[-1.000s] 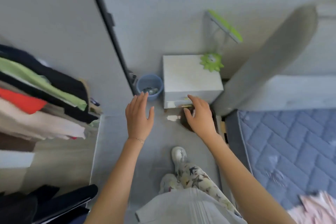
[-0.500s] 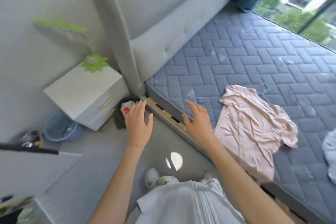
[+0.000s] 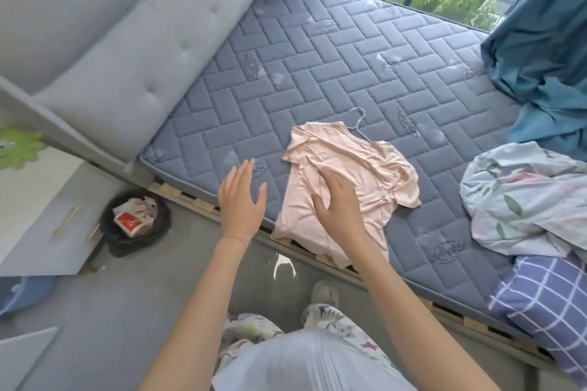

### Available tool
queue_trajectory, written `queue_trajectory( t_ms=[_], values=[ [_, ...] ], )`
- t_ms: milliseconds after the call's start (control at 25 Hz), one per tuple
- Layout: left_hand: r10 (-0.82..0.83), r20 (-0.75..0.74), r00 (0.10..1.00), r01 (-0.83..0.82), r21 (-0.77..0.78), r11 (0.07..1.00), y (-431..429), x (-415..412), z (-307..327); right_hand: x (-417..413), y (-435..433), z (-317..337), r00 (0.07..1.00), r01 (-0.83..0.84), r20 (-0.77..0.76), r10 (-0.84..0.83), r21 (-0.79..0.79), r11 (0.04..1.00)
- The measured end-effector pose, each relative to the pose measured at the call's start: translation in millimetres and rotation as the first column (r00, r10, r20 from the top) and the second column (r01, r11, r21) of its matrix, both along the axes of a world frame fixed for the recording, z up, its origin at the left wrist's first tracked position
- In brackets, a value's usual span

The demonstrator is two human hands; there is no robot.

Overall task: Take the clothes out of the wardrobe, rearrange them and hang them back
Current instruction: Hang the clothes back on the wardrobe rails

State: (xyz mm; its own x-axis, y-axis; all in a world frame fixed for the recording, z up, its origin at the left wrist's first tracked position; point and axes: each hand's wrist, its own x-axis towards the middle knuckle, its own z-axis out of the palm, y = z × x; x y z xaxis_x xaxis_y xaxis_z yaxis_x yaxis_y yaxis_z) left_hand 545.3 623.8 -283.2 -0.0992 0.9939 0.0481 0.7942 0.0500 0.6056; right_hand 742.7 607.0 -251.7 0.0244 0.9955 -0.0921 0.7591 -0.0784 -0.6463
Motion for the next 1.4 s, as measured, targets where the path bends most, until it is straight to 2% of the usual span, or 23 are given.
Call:
queue_trajectory(
  t_ms=[160, 280, 640, 800, 1000, 1240, 1360, 1400],
  values=[
    [-0.053, 0.030, 0.998, 0.053, -0.025, 0.998, 39.8, 81.6, -7.2, 74.9, 19.0, -8.0, 0.999, 0.031, 0.009, -0.031, -0.014, 0.999],
    [-0.120, 0.000, 0.993, 0.120, -0.028, 0.992, 73.6, 119.4, -16.6, 114.5, 40.7, -17.7, 0.996, 0.084, 0.012, -0.083, -0.041, 0.996],
    [-0.251, -0.033, 0.967, 0.248, -0.088, 0.965, 199.0, 176.2, -89.5, 179.5, 148.9, -91.4, 0.973, 0.230, 0.020, -0.229, -0.084, 0.970],
    [-0.278, -0.006, 0.961, 0.276, -0.097, 0.956, 251.6, 192.8, -153.8, 198.7, 197.8, -160.2, 0.958, 0.287, 0.022, -0.286, -0.071, 0.955],
    [-0.343, 0.012, 0.939, 0.341, -0.140, 0.930, 316.2, 218.5, -261.3, 225.2, 254.6, -276.2, 0.940, 0.340, 0.044, -0.338, -0.088, 0.936],
    [-0.437, -0.121, 0.891, 0.411, -0.195, 0.891, 388.4, 260.4, -397.3, 263.1, 316.2, -413.3, 0.931, 0.319, 0.242, -0.272, -0.182, 0.930],
    [-0.408, -0.169, 0.897, 0.370, -0.219, 0.903, 419.9, 271.6, -444.9, 280.0, 332.7, -458.8, 0.909, 0.361, 0.298, -0.290, -0.220, 0.906],
    [-0.392, -0.182, 0.902, 0.359, -0.192, 0.913, 427.1, 272.2, -454.9, 282.0, 334.5, -469.1, 0.898, 0.375, 0.317, -0.306, -0.182, 0.909]
  ],
)
